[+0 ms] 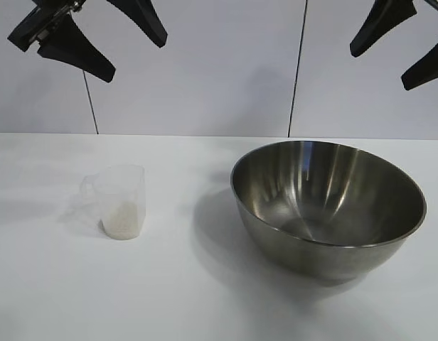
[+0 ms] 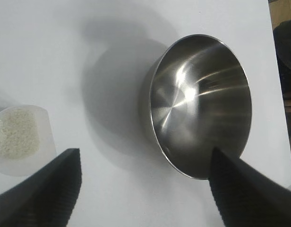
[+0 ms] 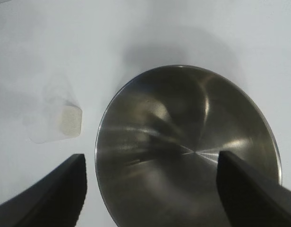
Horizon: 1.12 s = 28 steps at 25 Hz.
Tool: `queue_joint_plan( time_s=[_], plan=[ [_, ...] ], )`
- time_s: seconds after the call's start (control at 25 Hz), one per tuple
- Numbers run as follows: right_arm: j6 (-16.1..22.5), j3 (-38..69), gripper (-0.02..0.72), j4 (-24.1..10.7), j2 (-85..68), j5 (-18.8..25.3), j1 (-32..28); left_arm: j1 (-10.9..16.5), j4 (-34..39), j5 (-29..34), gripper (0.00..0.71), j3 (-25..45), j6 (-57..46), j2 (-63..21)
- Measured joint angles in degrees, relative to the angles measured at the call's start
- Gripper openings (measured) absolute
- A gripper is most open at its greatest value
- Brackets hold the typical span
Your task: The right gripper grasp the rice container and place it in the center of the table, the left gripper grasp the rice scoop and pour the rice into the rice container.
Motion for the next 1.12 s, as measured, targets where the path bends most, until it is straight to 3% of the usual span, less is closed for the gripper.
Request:
queue_joint_plan(
  time_s=[0.32, 0.56, 0.68, 0.92, 1.12],
  plan=[
    [0.0, 0.0, 0.523, -0.1, 0.0, 2.6, 0.0, 0.0, 0.0, 0.0, 0.543, 0.0, 0.0, 0.0],
    [0.0, 0.0, 0.523, -2.4, 0.0, 3.7, 0.0, 0.0, 0.0, 0.0, 0.543, 0.0, 0.0, 0.0],
    [0.0, 0.0, 0.523, -4.9, 0.0, 5.7, 0.0, 0.0, 0.0, 0.0, 0.543, 0.0, 0.0, 0.0],
    [2.6, 0.0, 0.523, -13.6, 3.1, 8.9, 0.0, 0.0, 0.0, 0.0, 0.543, 0.0, 0.0, 0.0],
    [3.0, 0.0, 0.523, -15.1, 8.8, 7.4, 0.0, 0.0, 0.0, 0.0, 0.543, 0.0, 0.0, 0.0]
  ],
)
